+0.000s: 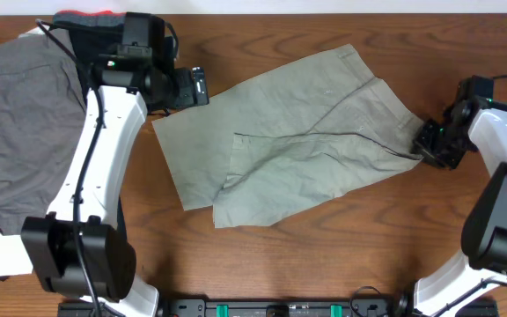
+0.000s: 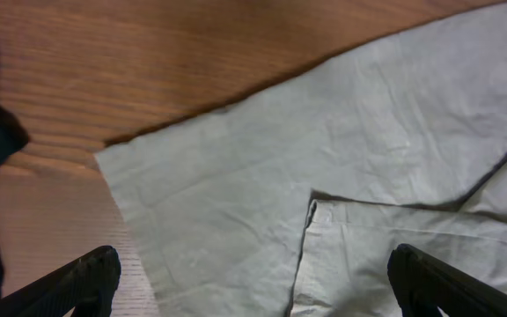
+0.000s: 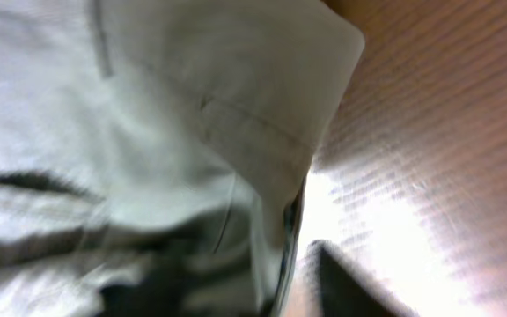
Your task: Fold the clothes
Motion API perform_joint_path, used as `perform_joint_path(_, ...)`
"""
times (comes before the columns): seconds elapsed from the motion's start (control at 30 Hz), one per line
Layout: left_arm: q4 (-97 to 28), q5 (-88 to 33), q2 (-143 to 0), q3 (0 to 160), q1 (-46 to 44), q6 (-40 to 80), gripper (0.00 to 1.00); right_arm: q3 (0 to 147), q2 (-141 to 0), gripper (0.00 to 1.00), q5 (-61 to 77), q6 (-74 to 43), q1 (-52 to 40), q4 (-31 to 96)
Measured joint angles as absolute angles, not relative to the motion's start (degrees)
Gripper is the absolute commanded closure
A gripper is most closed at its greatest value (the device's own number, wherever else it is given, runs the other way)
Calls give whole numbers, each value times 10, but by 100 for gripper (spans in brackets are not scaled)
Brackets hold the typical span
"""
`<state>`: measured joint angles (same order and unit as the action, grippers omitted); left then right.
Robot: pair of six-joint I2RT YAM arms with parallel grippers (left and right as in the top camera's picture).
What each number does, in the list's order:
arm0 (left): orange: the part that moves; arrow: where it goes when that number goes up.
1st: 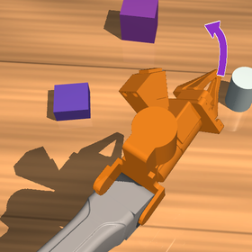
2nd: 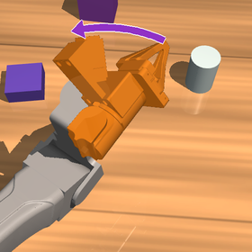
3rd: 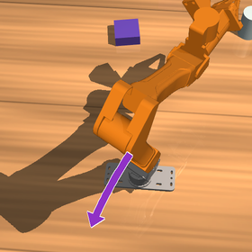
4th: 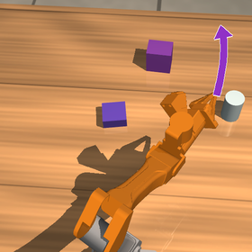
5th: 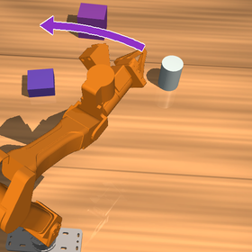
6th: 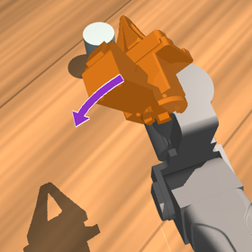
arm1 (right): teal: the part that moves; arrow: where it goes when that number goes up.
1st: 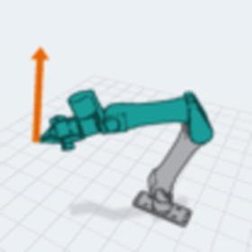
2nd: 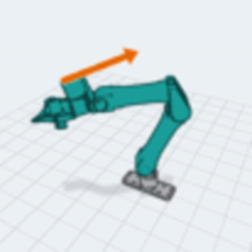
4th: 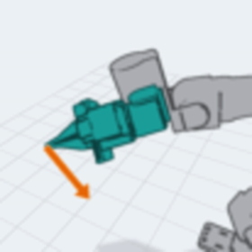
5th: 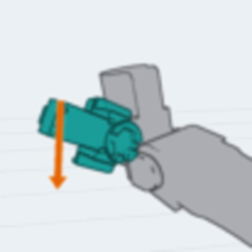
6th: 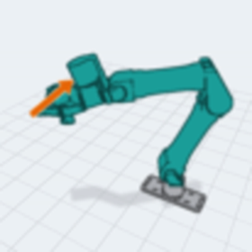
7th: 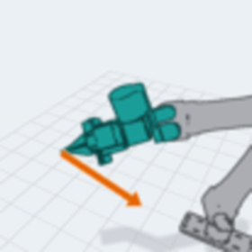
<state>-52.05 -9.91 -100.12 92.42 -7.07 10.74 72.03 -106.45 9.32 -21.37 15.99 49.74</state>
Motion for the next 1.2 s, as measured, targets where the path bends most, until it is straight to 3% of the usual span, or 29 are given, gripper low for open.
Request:
perform_joint_path(0.13, -521, -99, -1031, 924, -79, 107, 0, 720, -1000, 1, 134, -143, 160, 500)
perform_joint_path(0.17, -521, -99, -1040, 924, -80, 107, 5, 720, -979, 1, 146, -125, 160, 499)
perform_joint_path(0.2, -521, -99, -1049, 924, -80, 109, 12, 721, -956, 1, 157, -107, 159, 493)
perform_joint_path(0.3, -520, -99, -1074, 923, -79, 114, 50, 721, -897, 1, 182, -65, 155, 443)
perform_joint_path(0.37, -514, -100, -1086, 923, -79, 118, 68, 724, -875, 1, 191, -46, 143, 396)
perform_joint_path(0.47, -506, -99, -1103, 923, -79, 127, 92, 726, -870, 16, 197, -23, 103, 332)
perform_joint_path(0.63, -517, -99, -1139, 923, -79, 143, 94, 727, -901, 73, 186, -6, 24, 233)
perform_joint_path(0.73, -526, -99, -1162, 922, -79, 152, 94, 727, -940, 89, 166, -2, -23, 169)
perform_joint_path(1.0, -527, -99, -1180, 922, -79, 170, 94, 727, -1079, 98, 135, -18, -53, 48)
perform_joint_path(1.2, -555, -99, -1180, 922, -79, 187, 94, 728, -1138, 99, 136, -25, -53, 142)
